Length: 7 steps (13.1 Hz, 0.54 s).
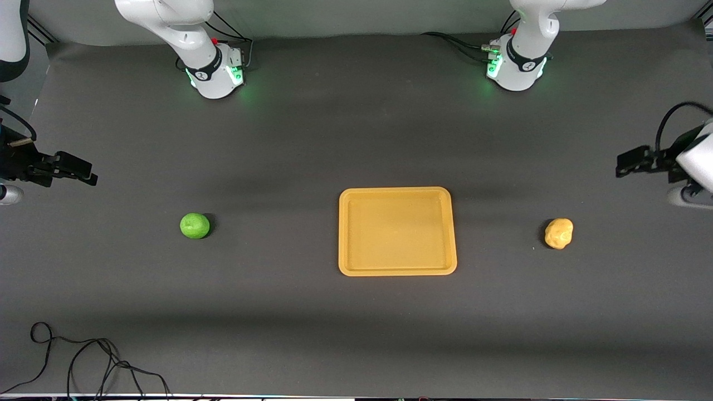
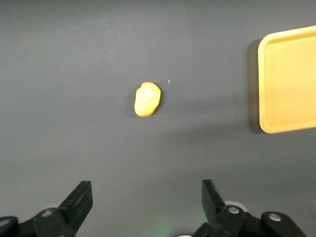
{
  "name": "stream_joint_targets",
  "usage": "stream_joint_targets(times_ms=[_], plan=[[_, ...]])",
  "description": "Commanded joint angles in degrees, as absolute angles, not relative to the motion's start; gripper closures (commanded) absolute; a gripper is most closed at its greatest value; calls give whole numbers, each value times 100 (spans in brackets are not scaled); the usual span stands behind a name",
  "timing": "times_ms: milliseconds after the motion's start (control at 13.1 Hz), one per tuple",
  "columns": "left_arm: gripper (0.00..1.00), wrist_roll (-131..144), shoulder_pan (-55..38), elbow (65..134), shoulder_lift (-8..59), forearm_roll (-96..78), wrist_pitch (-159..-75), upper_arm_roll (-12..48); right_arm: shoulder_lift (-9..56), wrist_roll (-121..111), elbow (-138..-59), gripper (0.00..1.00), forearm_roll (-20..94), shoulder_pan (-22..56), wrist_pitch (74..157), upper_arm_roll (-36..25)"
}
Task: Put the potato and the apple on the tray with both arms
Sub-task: 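Move the left gripper down toward the yellow potato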
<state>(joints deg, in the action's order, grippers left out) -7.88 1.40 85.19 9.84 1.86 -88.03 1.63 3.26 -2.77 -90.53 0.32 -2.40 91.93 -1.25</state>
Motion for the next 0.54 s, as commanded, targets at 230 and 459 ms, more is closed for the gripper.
stream_joint_targets(times_ms=[230,459], plan=[[1,-809,123,8789,1467,246,-9649,149,281,-431,-9018,0,-35,-193,9141,-202],[1,-809,123,8789,1494,246,-9668,149,272,-422,-9018,0,-35,-193,9141,-211]])
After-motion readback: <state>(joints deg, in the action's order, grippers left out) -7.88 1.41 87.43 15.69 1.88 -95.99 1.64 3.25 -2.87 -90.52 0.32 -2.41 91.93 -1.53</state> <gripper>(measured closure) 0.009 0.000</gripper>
